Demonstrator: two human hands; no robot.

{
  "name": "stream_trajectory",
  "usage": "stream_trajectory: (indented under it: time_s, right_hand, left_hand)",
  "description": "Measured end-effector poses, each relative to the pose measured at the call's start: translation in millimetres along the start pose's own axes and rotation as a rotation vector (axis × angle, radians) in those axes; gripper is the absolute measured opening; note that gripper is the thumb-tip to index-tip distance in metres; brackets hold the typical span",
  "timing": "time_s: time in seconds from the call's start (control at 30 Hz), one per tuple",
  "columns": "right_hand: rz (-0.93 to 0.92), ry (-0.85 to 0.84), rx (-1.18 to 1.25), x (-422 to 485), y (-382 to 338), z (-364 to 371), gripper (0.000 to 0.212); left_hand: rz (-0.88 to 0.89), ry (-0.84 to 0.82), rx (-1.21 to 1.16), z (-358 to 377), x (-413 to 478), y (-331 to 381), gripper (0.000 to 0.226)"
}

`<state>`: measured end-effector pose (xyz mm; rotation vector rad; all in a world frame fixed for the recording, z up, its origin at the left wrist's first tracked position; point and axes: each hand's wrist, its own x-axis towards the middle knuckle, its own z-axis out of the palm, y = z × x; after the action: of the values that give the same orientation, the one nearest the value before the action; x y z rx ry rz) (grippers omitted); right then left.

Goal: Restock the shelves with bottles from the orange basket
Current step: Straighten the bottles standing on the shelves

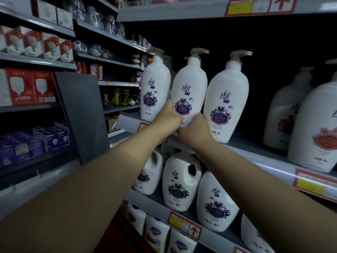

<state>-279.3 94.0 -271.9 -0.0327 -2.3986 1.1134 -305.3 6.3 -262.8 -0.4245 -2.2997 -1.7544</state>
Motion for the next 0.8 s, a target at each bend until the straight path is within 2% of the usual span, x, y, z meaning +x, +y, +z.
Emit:
stream_trajectory:
  time_s: [0.13,0.3,0.4,0.53,0.63,0.7,0.8]
  right_hand:
    - [-0.003,-0.003,-0.025,-3.8,1.9,-6.9,0.041]
    - [-0.043,0.034,-0.138,-6.5,5.9,-11.3,0.013]
    - [-0.075,0.085,-0.165,-10.7,7.0,-5.7,0.020]
    - [-0.263,0.207,-0.166,-21.0,2.6,5.3,0.032]
    - [-0.294,0.127,-0.099,-19.3,-9.0,16.0,0.036]
    - [-0.282,0.082,-0.020,-14.2,-15.8,23.1,0.031]
    - [-0.298,0.009,-0.005,-6.6,-17.8,32.5,0.029]
  left_hand:
    - [-0.002,-0.020,-0.027,-0.1,2.3,-3.5,0.072]
    - [0.012,-0.052,-0.028,-1.9,3.7,-4.7,0.062]
    - [0.029,-0.072,-0.046,-5.0,5.5,-8.9,0.068]
    - [0.069,-0.096,-0.102,-7.1,2.9,-12.2,0.060]
    - [0.053,-0.092,-0.164,-8.5,2.5,-11.7,0.037]
    - [0.045,-0.066,-0.184,-11.7,4.2,-11.0,0.026]
    - [0.067,-0.004,-0.120,-18.7,11.2,-13.7,0.036]
